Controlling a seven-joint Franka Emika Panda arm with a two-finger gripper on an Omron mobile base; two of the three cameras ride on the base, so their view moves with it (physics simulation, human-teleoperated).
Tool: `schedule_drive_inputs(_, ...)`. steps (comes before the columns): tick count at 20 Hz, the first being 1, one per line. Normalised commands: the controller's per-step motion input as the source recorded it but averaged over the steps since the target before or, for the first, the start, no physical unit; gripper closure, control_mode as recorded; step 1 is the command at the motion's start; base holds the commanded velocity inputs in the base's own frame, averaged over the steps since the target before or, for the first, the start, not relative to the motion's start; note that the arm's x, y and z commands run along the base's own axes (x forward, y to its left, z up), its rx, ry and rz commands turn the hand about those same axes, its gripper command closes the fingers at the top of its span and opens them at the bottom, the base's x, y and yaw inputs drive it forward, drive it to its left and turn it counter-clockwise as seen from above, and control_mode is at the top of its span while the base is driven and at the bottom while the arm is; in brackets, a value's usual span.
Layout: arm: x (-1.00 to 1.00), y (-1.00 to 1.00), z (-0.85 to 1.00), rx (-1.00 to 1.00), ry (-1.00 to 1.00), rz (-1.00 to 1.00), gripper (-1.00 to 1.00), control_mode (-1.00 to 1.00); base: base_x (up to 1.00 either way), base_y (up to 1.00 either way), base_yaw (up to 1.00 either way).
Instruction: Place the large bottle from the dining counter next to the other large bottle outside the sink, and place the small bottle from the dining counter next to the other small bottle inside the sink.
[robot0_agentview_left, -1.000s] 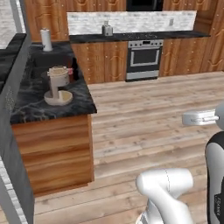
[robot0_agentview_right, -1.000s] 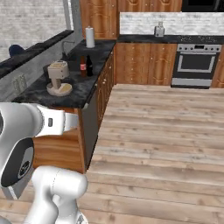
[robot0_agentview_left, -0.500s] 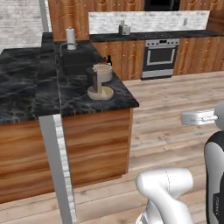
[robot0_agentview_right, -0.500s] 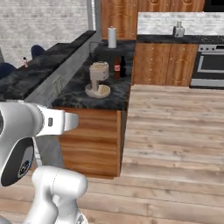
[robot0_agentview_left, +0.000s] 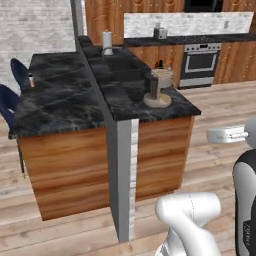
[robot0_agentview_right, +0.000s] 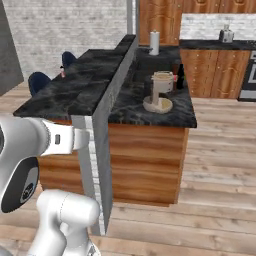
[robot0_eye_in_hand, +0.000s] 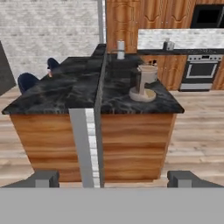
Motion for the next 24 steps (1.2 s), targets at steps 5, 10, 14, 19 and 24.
schedule_drive_inputs(5,0.00,0.00,0.00,0.00,0.00,0.00,-1.00,1.00,-0.43,1.00,0.00)
schedule_drive_inputs(10,0.00,0.00,0.00,0.00,0.00,0.00,-1.00,1.00,-0.41,1.00,0.00)
schedule_drive_inputs(14,0.00,0.00,0.00,0.00,0.00,0.00,-1.00,1.00,-0.40,1.00,0.00)
schedule_drive_inputs(19,0.00,0.00,0.00,0.00,0.00,0.00,-1.00,1.00,-0.30,1.00,0.00)
schedule_drive_inputs(24,0.00,0.00,0.00,0.00,0.00,0.00,-1.00,1.00,-0.09,1.00,0.00)
